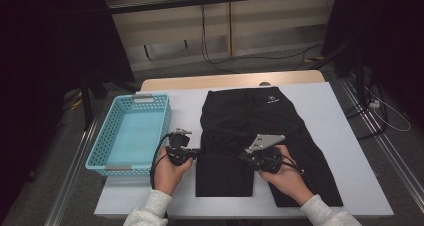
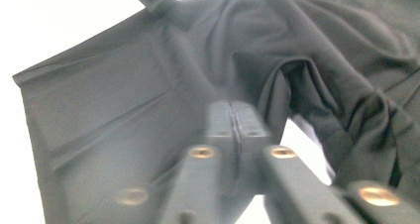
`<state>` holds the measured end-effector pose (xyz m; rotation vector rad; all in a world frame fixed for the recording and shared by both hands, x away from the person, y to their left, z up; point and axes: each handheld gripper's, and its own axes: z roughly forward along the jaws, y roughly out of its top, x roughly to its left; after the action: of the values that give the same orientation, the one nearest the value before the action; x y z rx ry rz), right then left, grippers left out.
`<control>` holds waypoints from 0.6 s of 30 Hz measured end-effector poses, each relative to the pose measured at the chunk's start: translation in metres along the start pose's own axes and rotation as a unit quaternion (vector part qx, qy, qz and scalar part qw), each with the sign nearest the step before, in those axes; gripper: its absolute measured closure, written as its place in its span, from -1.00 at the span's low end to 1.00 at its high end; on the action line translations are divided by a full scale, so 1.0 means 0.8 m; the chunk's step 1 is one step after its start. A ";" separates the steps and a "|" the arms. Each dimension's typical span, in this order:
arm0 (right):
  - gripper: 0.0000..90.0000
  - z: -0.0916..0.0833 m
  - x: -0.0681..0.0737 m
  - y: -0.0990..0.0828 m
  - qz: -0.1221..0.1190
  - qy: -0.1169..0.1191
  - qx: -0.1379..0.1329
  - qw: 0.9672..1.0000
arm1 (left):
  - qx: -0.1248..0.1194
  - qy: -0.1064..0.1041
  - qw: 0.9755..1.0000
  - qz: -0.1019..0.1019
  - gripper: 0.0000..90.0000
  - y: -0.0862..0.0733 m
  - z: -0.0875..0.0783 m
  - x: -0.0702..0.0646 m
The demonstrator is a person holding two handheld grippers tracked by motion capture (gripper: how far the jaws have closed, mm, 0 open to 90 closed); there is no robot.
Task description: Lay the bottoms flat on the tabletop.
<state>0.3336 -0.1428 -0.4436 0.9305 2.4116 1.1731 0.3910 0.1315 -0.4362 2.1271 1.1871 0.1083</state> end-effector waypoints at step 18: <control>1.00 -0.001 -0.005 0.004 0.012 0.013 -0.004 1.000 | -0.011 0.001 1.000 0.005 0.77 -0.001 -0.002 0.003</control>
<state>0.3379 -0.1446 -0.4409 0.9513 2.4194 1.2105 0.3916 0.1345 -0.4363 2.1151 1.1713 0.1259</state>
